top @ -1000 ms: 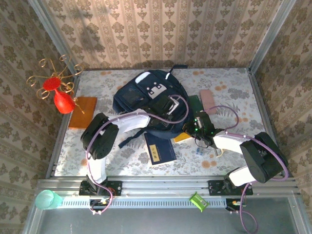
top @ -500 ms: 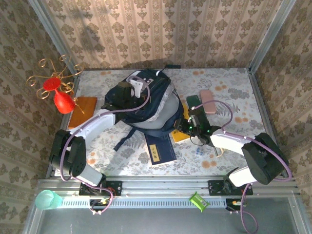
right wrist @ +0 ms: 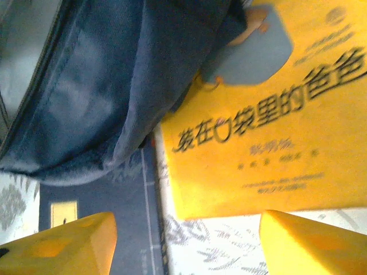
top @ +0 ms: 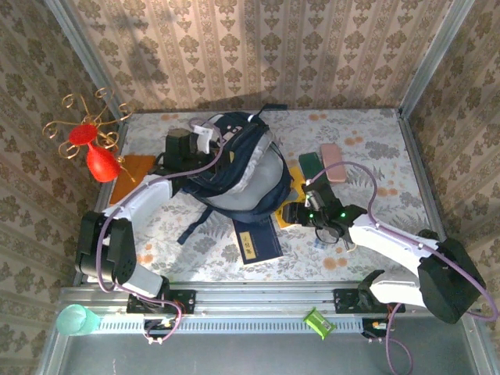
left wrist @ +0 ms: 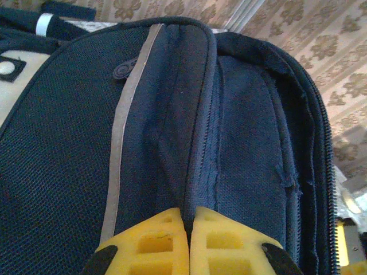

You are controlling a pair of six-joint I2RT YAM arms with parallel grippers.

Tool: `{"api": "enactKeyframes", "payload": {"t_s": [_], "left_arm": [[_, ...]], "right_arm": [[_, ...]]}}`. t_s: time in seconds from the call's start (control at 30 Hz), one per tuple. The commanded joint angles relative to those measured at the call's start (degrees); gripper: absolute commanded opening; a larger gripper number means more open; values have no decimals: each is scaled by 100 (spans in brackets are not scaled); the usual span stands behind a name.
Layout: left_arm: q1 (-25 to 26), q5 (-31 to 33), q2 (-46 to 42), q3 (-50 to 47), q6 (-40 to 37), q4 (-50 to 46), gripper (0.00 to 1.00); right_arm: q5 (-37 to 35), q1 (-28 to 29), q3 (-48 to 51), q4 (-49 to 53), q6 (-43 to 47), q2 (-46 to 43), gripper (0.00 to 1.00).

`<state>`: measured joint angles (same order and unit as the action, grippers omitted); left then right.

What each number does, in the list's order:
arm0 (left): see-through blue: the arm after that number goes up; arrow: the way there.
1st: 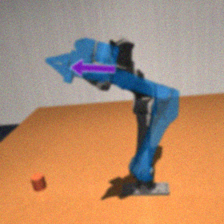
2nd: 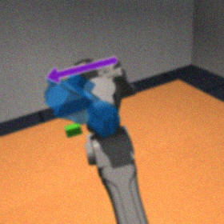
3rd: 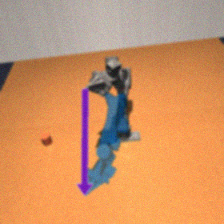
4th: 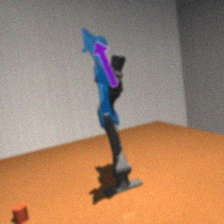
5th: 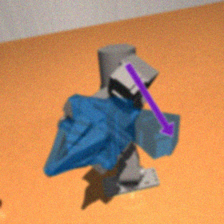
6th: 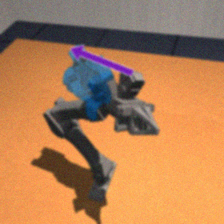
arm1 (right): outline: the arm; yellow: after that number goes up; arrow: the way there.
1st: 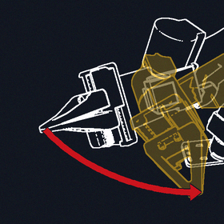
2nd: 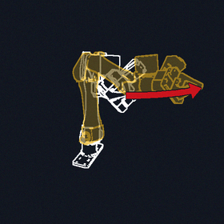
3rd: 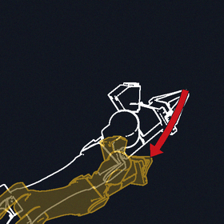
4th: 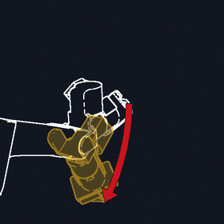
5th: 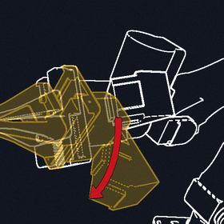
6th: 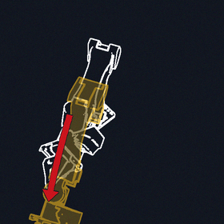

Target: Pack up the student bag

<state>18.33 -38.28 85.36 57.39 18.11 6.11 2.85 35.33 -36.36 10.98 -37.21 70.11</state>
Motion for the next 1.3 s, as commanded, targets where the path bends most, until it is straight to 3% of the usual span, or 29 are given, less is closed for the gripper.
{"api": "enactKeyframes", "payload": {"t_s": [0.0,0.2,0.33,0.37,0.43,0.5,0.57,0.67,0.73,0.83,1.0,1.27], "left_arm": [[-366,-1086,-311,228,118,841,0],[-781,-1766,-253,528,769,1358,0],[-772,-1491,14,833,862,1133,0],[-774,-1224,81,917,795,841,7],[-752,-496,149,1058,586,72,35],[-694,784,28,1136,374,-896,57],[-589,1940,-336,935,376,-1452,66],[-367,2852,-1138,175,496,-1701,78],[-104,3171,-1608,-429,717,-1893,80],[471,2935,-1905,-1119,1180,-2396,79],[1972,2865,-2144,-2073,2132,-2445,78],[2675,2697,-1809,-2663,2801,-1751,70]], "right_arm": [[100,280,-24,400,139,144,70],[2,506,-181,350,89,708,69],[47,686,-343,231,48,1113,71],[62,742,-361,166,15,1208,71],[94,852,-387,34,-68,1357,72],[62,966,-381,-96,-208,1467,72],[42,1079,-342,-203,-305,1506,72],[-34,1175,-286,-276,-409,1537,72],[-65,1191,-258,-355,-466,1564,72],[-17,1221,-266,-570,-545,1671,71],[-225,1288,-226,-784,-879,1734,70],[-7,1300,-77,-1113,-1178,1939,69]]}}
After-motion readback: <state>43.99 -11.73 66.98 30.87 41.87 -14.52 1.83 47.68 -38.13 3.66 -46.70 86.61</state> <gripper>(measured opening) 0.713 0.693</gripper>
